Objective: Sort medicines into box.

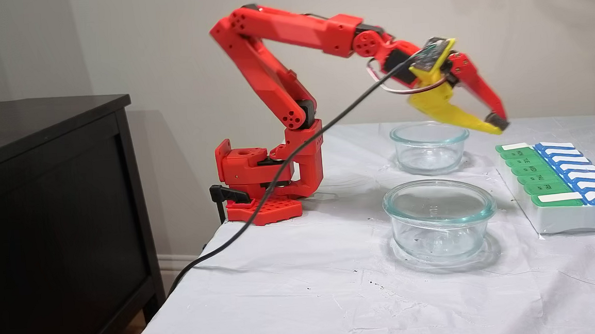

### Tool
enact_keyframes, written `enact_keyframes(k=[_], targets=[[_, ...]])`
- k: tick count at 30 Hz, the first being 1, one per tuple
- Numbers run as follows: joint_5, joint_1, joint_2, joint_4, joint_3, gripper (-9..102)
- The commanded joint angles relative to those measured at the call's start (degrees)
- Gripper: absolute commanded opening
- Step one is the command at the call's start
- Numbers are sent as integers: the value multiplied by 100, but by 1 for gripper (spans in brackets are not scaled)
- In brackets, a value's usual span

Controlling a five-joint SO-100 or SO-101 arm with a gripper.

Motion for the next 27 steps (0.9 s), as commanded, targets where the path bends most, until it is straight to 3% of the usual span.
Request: enact_keyframes(k=[1,6,17,27], targets=[[-413,-141,1591,1239,158,0],[-650,-299,2461,2549,501,0],[-905,-501,2514,4359,1020,0],[-255,-756,2514,4500,1705,0]])
